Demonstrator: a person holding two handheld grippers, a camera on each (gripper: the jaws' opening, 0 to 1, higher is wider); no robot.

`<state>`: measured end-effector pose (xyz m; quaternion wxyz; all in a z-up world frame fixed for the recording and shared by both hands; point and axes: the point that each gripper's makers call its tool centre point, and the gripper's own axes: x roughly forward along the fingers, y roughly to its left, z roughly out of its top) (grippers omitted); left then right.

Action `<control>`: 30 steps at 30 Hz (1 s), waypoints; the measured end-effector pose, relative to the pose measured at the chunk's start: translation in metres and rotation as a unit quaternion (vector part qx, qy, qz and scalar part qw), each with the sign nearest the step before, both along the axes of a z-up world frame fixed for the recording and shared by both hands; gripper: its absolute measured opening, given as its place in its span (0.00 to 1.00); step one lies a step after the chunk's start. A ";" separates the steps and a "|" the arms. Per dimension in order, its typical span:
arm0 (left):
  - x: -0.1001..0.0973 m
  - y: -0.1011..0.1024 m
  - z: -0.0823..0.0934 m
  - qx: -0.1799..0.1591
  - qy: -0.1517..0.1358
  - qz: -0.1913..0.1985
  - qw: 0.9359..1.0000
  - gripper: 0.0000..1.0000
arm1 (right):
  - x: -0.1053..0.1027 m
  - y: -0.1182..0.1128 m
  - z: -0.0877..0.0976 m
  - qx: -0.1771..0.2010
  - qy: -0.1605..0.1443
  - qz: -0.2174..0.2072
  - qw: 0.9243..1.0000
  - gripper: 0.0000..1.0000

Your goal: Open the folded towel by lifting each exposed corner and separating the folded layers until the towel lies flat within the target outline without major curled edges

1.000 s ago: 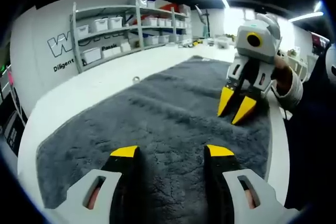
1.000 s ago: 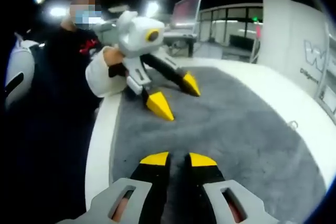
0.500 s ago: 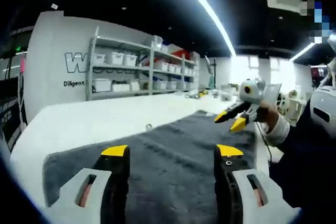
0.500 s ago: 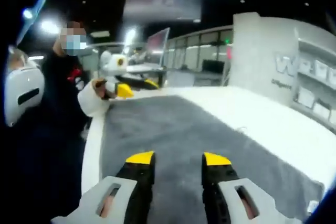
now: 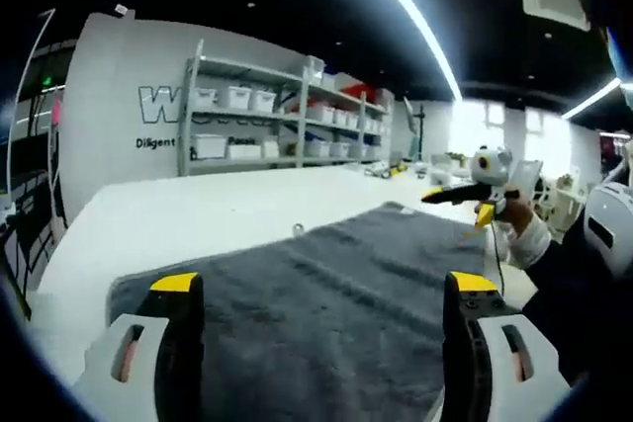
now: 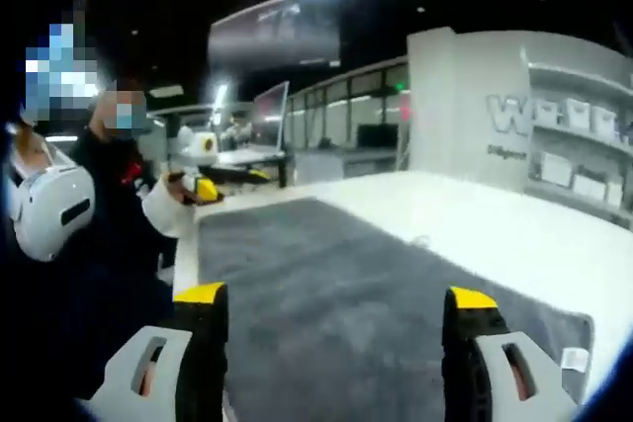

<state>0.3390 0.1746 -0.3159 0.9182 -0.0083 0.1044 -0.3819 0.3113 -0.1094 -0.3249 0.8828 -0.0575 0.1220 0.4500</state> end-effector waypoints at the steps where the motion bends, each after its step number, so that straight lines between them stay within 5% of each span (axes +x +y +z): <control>1: -0.001 0.000 0.000 -0.001 0.000 0.000 1.000 1.00 | -0.001 -0.001 0.000 -0.001 0.000 -0.002 1.000 1.00; 12: -0.013 0.002 0.018 0.017 -0.028 0.011 0.999 1.00 | -0.006 -0.051 0.023 -0.037 -0.034 -0.050 0.997 1.00; 17: -0.013 -0.003 0.024 0.020 -0.048 0.009 0.999 1.00 | -0.004 -0.052 0.042 -0.061 -0.073 -0.049 0.994 1.00; 26: -0.007 0.003 0.024 0.019 -0.056 0.019 0.998 1.00 | -0.010 -0.062 0.049 -0.077 -0.090 -0.056 0.991 1.00; 30: -0.006 0.008 0.028 0.014 -0.064 0.030 0.997 1.00 | -0.008 -0.071 0.066 -0.049 -0.106 -0.073 0.990 1.00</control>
